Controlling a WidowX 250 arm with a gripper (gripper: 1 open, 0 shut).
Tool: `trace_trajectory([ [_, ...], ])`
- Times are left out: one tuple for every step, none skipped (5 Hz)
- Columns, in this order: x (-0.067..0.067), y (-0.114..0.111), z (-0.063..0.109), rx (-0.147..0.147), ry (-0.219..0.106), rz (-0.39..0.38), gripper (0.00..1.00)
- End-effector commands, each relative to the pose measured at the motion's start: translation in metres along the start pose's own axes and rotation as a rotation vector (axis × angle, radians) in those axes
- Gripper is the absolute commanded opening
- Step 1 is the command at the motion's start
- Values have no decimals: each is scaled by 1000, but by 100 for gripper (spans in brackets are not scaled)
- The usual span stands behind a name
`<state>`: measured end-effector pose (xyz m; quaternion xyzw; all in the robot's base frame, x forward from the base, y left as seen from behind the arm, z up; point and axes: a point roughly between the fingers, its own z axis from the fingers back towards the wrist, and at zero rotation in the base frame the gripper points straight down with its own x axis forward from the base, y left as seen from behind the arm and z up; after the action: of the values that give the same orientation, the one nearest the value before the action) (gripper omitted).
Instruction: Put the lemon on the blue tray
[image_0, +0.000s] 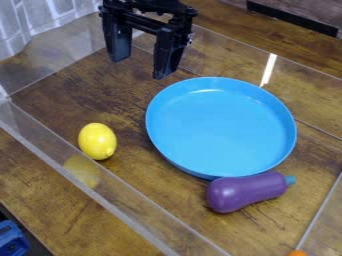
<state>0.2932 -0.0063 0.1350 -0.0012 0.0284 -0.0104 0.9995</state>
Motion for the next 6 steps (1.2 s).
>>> trace_trajectory([
  [-4,4,-10,-7,14,43,100],
  [-12,6,-37,-9,18,-42,100],
  [-20,9,-56,6,11,-137,100],
  [-22,21,-68,30,-4,-186,100],
  [-26,40,-81,40,-15,-186,100],
  [-26,43,-81,48,-19,-210,100],
])
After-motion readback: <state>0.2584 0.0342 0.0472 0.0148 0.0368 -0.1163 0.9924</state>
